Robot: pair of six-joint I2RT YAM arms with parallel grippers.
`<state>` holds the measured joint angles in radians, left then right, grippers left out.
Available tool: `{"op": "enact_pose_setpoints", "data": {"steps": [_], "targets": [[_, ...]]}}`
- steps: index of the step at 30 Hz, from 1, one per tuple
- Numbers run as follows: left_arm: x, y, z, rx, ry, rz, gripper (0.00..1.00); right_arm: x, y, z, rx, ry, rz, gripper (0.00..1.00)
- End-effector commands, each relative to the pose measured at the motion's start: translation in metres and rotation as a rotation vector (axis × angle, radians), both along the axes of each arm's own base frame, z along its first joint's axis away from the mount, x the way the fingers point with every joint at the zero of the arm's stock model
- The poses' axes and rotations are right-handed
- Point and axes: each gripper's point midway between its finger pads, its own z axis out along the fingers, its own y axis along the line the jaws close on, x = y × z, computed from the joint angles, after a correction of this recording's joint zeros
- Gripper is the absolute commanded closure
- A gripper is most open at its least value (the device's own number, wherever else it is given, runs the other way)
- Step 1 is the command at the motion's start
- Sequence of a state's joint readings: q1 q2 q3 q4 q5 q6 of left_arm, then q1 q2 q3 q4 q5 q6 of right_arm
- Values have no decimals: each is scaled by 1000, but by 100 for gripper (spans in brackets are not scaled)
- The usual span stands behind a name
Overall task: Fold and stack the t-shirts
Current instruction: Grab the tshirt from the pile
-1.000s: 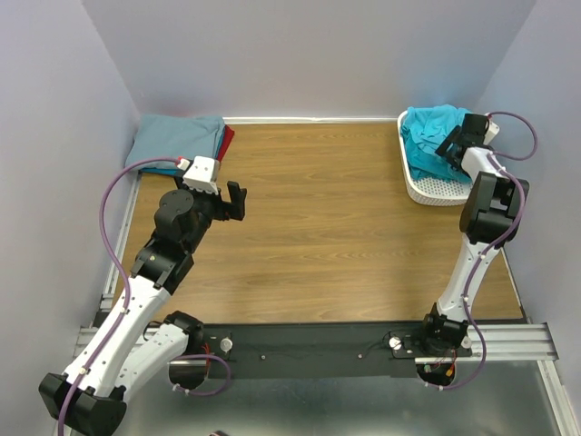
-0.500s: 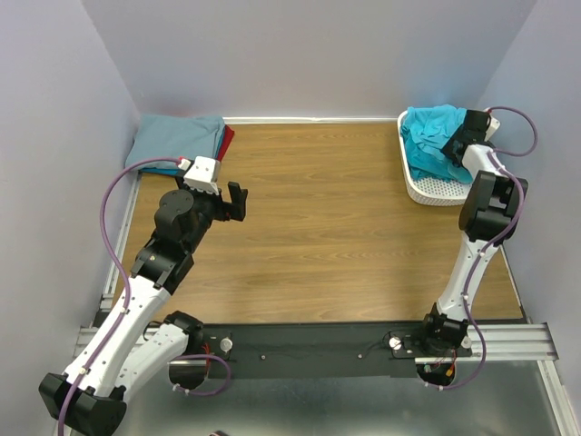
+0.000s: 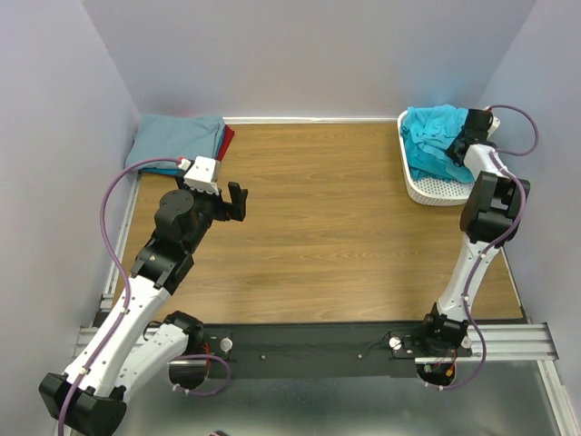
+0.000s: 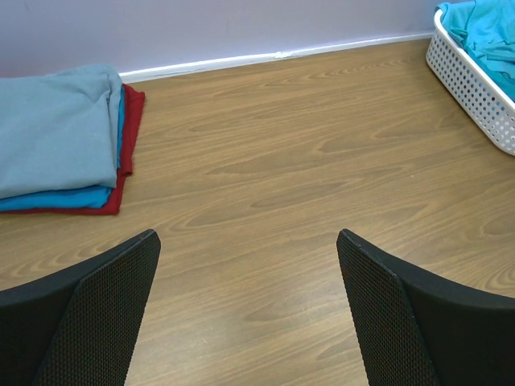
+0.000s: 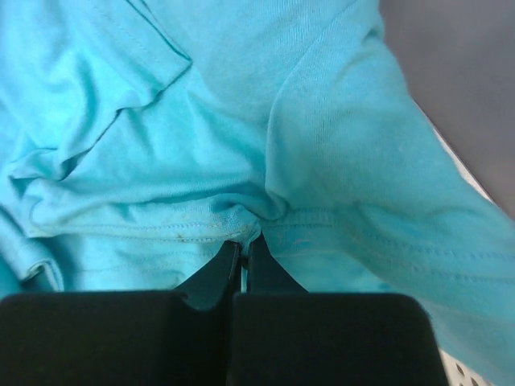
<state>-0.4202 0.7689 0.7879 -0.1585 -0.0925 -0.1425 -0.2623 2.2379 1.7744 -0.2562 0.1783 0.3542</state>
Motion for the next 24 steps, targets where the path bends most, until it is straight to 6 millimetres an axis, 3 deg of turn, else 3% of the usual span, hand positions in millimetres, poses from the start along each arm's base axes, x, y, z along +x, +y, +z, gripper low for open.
{"op": "enact_pose_setpoints", "data": {"steps": [1, 4, 15, 18, 19, 20, 24], "targets": [[0, -2, -5, 2, 0, -16, 2, -3, -1, 65, -16, -121, 8, 100], [0, -2, -6, 3, 3, -16, 2, -8, 2, 87, -12, -169, 1, 100], [0, -3, -6, 1, 3, -19, 2, -43, 31, 205, 1, -409, 66, 100], [0, -3, -6, -1, 3, -22, 2, -61, 56, 253, 6, -510, 120, 100], [0, -3, -6, -2, 4, -20, 2, -60, 61, 254, 9, -514, 134, 100], [0, -4, -6, -6, 4, -21, 2, -66, 70, 273, -1, -550, 155, 100], [0, -5, -6, -8, 5, -27, 2, -79, 120, 321, -10, -643, 261, 100]]}}
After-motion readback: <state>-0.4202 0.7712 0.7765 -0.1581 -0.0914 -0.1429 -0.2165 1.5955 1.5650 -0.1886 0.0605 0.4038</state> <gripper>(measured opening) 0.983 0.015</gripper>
